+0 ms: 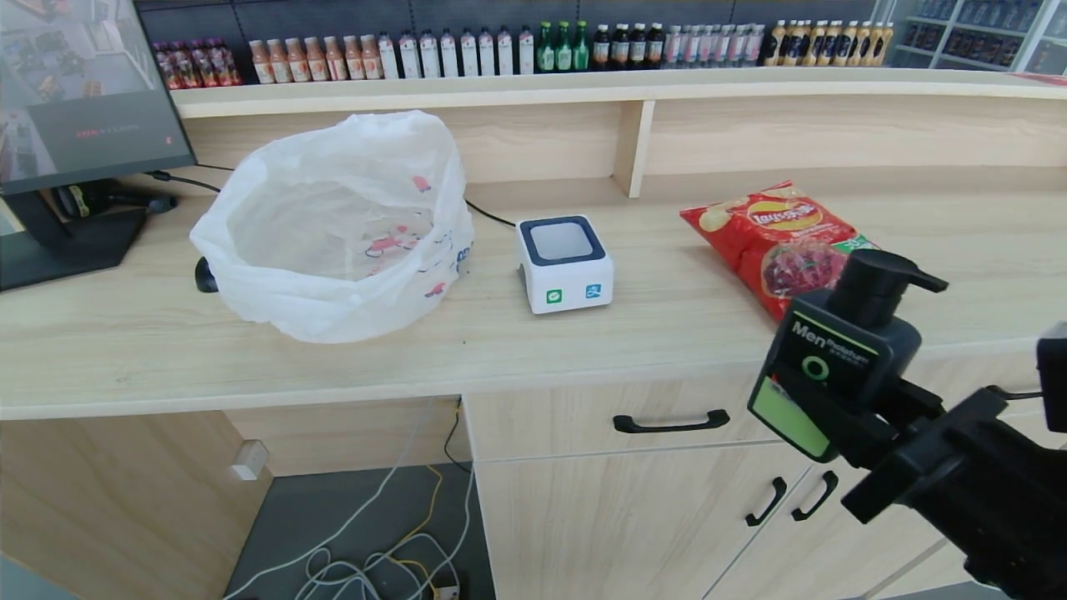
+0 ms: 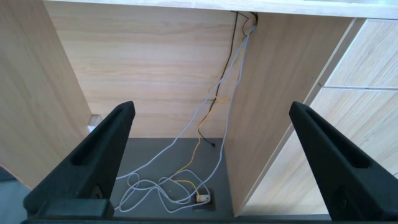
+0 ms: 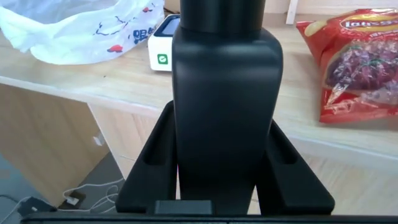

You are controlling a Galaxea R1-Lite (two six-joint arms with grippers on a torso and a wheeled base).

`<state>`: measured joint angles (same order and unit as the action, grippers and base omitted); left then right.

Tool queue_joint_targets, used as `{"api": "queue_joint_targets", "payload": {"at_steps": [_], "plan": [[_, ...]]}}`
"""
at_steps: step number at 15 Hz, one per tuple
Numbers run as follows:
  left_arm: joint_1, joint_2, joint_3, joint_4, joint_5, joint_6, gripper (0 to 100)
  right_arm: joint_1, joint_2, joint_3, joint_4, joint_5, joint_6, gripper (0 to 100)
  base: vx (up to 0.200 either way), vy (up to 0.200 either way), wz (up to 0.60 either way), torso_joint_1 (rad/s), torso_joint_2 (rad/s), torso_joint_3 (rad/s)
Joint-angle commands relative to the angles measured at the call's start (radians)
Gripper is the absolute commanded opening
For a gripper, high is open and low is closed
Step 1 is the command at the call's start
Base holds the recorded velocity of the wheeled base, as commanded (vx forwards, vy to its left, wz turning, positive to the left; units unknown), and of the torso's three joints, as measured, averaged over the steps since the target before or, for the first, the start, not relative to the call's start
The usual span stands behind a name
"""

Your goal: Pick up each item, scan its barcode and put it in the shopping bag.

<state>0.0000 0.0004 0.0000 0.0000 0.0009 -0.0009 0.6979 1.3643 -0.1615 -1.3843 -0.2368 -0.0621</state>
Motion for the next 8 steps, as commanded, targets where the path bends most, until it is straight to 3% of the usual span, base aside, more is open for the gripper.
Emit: {"api": "queue_joint_targets", "payload": {"at_steps": [1,4,8], "plan": [[0.0,0.0,0.0,0.002,0.001,-0.001,100,-0.011,-0.14,0.077,0.005,0.019,0.001,0,0.0,0.0,0.0,0.0,0.0,0.0],[0.0,0.0,0.0,0.0,0.001,-0.001,100,-0.009,-0.163,0.117,0.016,0.039,0.004,0,0.0,0.0,0.0,0.0,0.0,0.0],[0.0,0.0,0.0,0.0,0.001,-0.001,100,-0.012,-0.103,0.031,0.033,0.074,-0.062,0,0.0,0.0,0.0,0.0,0.0,0.0]]}}
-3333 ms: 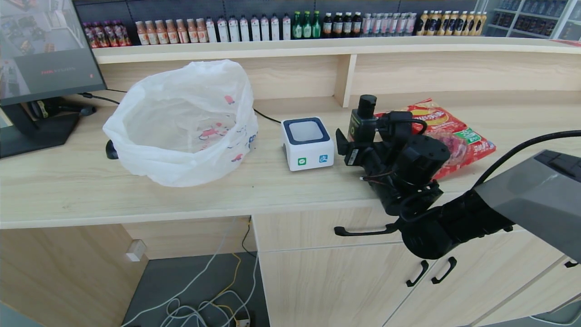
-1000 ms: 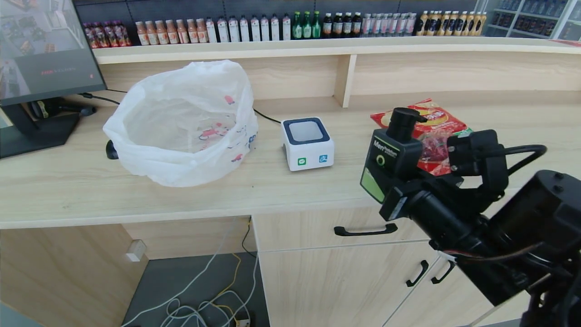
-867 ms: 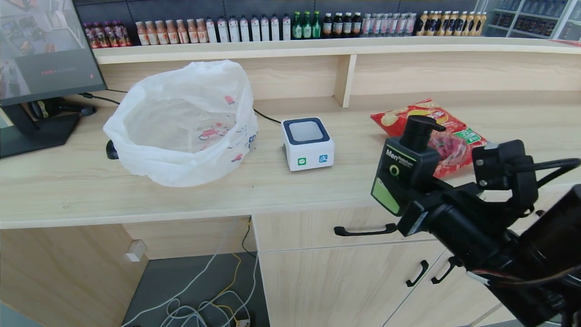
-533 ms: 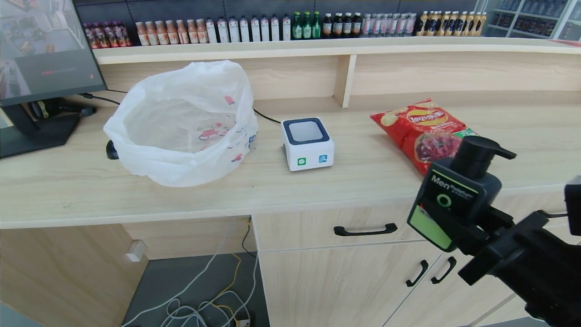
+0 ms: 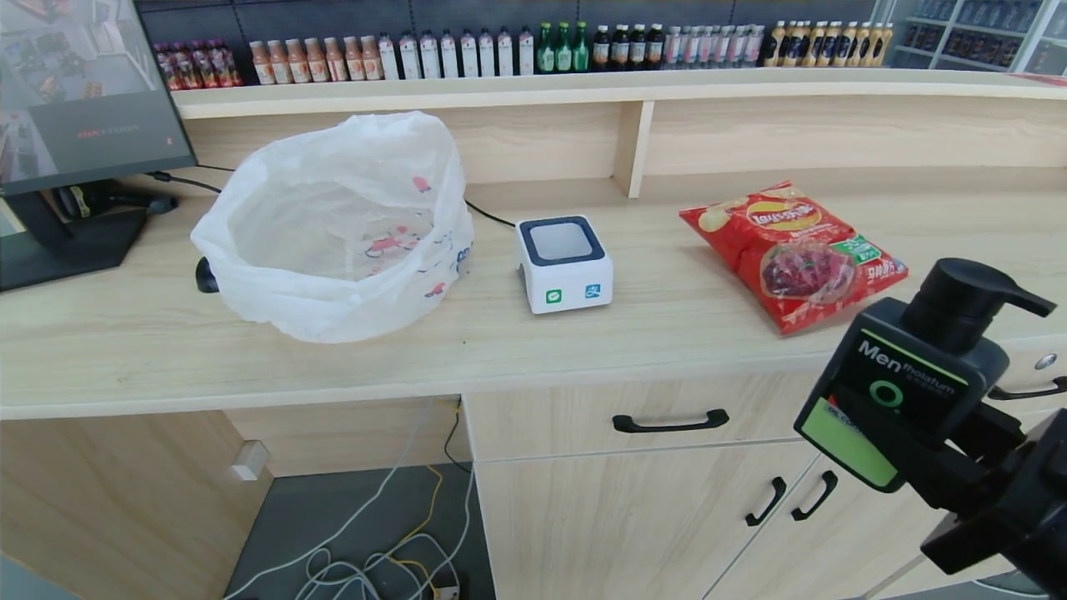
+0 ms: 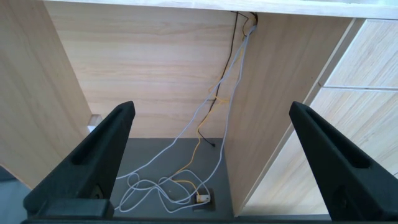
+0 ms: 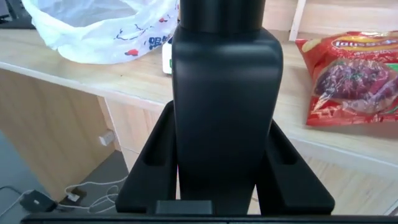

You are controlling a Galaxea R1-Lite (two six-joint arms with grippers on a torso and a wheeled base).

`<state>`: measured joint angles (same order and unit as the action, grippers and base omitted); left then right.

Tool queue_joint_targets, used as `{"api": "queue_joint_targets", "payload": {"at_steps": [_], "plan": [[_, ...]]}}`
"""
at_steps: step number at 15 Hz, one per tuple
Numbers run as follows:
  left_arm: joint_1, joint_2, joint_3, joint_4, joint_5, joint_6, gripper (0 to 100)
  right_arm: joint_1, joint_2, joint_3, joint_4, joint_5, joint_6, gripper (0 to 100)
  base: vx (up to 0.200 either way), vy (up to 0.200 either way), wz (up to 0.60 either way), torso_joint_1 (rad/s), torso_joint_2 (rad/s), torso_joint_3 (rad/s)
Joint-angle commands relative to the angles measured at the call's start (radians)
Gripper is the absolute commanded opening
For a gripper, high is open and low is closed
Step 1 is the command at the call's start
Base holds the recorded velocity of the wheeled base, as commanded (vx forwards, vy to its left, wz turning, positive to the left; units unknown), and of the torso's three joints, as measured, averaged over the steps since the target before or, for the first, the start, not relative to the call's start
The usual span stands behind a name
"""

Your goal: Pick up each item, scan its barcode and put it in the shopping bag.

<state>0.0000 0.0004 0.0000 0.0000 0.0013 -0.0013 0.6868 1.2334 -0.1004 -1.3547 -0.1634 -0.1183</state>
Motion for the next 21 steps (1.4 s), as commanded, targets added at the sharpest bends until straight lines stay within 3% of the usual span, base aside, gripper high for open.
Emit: {"api": "queue_joint_targets", "payload": {"at_steps": [1,3,6,7,8,12,21], "plan": [[0.0,0.0,0.0,0.0,-0.001,0.0,100,-0.001,0.031,-0.053,0.014,-0.001,-0.021,0,0.0,0.0,0.0,0.0,0.0,0.0],[0.0,0.0,0.0,0.0,0.0,0.0,100,0.014,0.041,-0.101,0.031,0.004,-0.192,0,0.0,0.0,0.0,0.0,0.0,0.0],[0.0,0.0,0.0,0.0,0.0,0.0,100,0.114,0.074,-0.166,0.054,0.008,-0.408,0,0.0,0.0,0.0,0.0,0.0,0.0],[0.0,0.0,0.0,0.0,0.0,0.0,100,0.114,0.074,-0.166,0.054,0.008,-0.408,0,0.0,0.0,0.0,0.0,0.0,0.0],[0.0,0.0,0.0,0.0,0.0,0.0,100,0.191,0.116,-0.203,0.06,0.008,-0.543,0,0.0,0.0,0.0,0.0,0.0,0.0],[0.0,0.0,0.0,0.0,0.0,0.0,100,0.313,0.186,-0.315,0.058,0.028,-0.83,0,0.0,0.0,0.0,0.0,0.0,0.0],[-0.002,0.0,0.0,0.0,0.0,0.0,100,0.456,0.235,-0.213,0.051,0.054,-1.107,0,0.0,0.0,0.0,0.0,0.0,0.0]]}}
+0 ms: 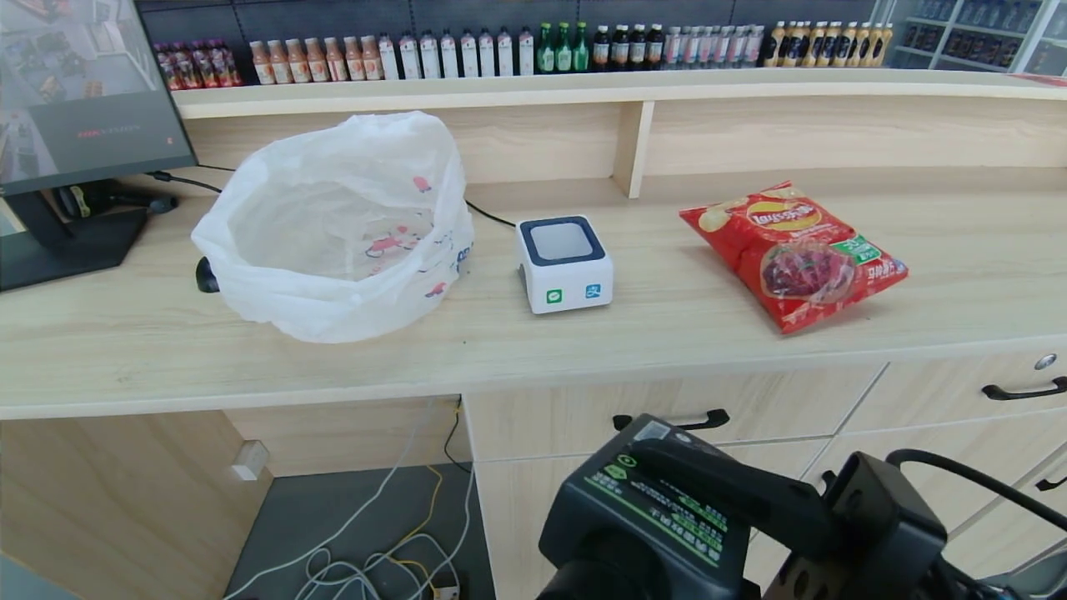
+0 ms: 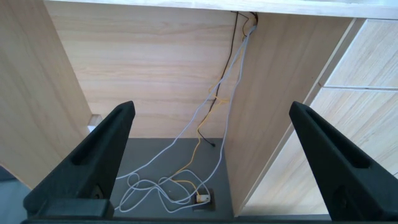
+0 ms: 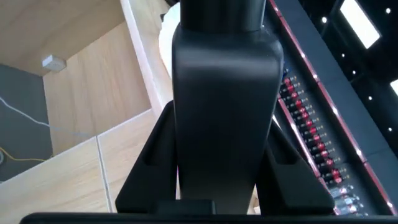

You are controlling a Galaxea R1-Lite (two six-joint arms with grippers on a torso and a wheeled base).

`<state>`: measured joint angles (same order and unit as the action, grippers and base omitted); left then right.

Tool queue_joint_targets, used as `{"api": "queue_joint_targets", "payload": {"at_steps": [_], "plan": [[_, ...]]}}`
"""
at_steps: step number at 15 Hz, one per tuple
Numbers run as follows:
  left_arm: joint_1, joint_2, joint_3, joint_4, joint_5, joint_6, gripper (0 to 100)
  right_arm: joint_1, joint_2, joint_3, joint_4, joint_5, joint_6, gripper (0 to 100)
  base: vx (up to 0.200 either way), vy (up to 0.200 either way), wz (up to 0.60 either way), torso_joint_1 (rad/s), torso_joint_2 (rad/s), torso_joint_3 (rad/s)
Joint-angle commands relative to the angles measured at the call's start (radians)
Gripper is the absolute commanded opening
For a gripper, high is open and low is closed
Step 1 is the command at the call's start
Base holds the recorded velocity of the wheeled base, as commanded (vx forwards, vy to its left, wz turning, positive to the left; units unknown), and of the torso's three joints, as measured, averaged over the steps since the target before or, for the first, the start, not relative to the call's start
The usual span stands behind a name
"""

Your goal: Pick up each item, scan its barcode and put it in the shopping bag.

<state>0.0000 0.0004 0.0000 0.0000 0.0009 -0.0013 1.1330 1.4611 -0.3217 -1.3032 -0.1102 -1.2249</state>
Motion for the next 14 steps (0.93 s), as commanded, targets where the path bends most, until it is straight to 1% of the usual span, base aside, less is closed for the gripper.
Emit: {"api": "queue_joint_targets", "payload": {"at_steps": [1,2,6,8,10,12,14], "plan": [[0.0,0.0,0.0,0.0,-0.001,0.0,100,0.011,0.01,0.001,-0.001,0.006,-0.033,0,0.0,0.0,0.0,0.0,0.0,0.0],[0.0,0.0,0.0,0.0,0.001,0.0,100,0.013,0.016,0.009,0.001,0.012,-0.056,0,0.0,0.0,0.0,0.0,0.0,0.0],[0.0,0.0,0.0,0.0,0.001,0.0,100,0.077,0.071,-0.014,-0.002,0.001,-0.133,0,0.0,0.0,0.0,0.0,0.0,0.0],[-0.002,0.0,0.0,0.0,0.001,0.0,100,0.079,0.073,-0.008,-0.027,0.001,-0.163,0,0.0,0.0,0.0,0.0,0.0,0.0],[0.0,0.0,0.0,0.0,0.001,0.0,100,0.079,0.091,-0.02,-0.09,0.001,-0.225,0,0.0,0.0,0.0,0.0,0.0,0.0],[-0.002,0.0,0.0,0.0,0.001,0.0,100,0.08,0.097,0.006,-0.102,0.0,-0.239,0,0.0,0.0,0.0,0.0,0.0,0.0],[-0.002,0.0,0.0,0.0,0.001,0.0,100,0.085,0.113,0.024,-0.143,0.0,-0.248,0,0.0,0.0,0.0,0.0,0.0,0.0]]}}
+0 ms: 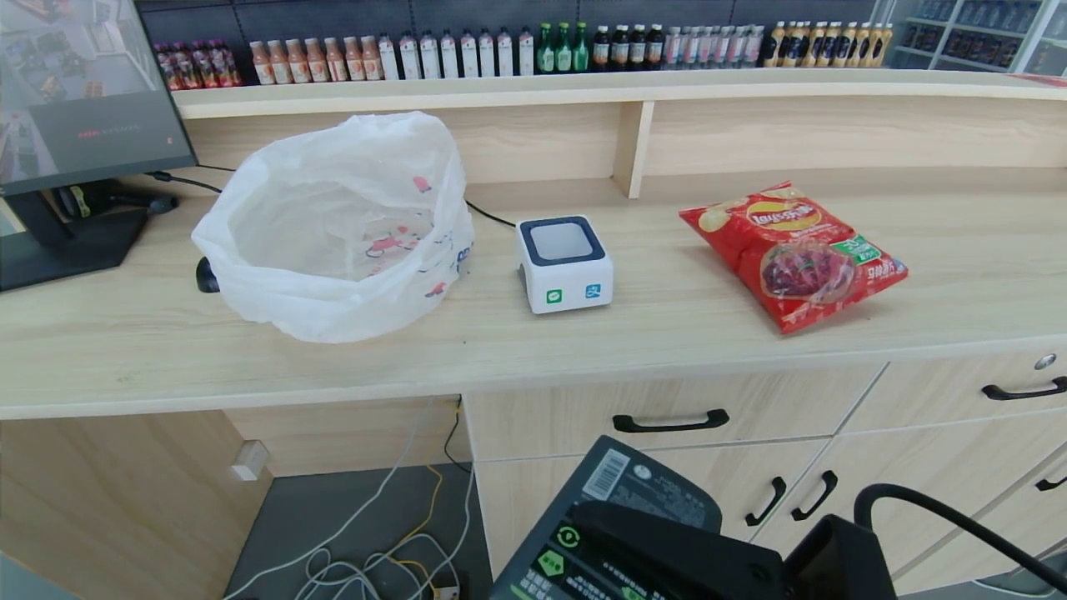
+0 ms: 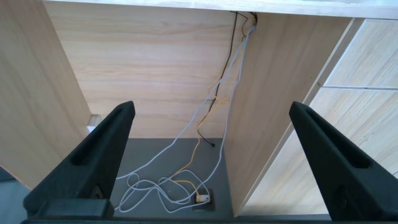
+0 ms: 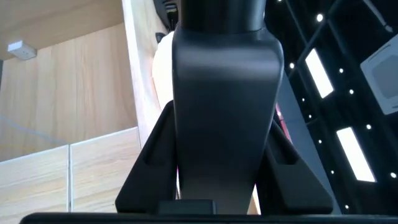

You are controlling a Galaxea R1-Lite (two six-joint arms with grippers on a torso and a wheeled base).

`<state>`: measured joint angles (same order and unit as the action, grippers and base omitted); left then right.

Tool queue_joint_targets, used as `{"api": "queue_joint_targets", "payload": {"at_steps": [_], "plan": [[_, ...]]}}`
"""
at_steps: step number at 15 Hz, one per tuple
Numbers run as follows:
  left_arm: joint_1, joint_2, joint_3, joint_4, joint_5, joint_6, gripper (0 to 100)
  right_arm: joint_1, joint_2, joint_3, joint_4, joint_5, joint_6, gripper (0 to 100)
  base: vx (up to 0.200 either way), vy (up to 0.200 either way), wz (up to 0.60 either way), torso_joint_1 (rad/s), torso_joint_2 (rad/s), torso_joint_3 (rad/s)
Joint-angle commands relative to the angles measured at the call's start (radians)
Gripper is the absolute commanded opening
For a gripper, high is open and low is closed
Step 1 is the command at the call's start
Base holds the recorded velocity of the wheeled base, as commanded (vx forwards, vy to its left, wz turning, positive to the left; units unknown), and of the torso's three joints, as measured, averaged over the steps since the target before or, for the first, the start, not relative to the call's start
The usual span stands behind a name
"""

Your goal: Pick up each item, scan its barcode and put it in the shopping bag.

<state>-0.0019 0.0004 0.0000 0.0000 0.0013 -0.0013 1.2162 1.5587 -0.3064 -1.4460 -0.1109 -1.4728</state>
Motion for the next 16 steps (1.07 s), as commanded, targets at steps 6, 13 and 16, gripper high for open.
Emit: {"api": "queue_joint_targets", "payload": {"at_steps": [6,13,16], "plan": [[0.0,0.0,0.0,0.0,0.0,0.0,100,0.002,0.049,0.07,-0.125,-0.02,-0.012,0,0.0,0.0,0.0,0.0,0.0,0.0],[0.0,0.0,0.0,0.0,-0.001,0.0,100,0.016,0.07,0.053,-0.125,-0.056,-0.008,0,0.0,0.0,0.0,0.0,0.0,0.0],[0.0,0.0,0.0,0.0,0.0,0.0,100,0.016,0.063,0.026,-0.125,-0.058,0.0,0,0.0,0.0,0.0,0.0,0.0,0.0]]}}
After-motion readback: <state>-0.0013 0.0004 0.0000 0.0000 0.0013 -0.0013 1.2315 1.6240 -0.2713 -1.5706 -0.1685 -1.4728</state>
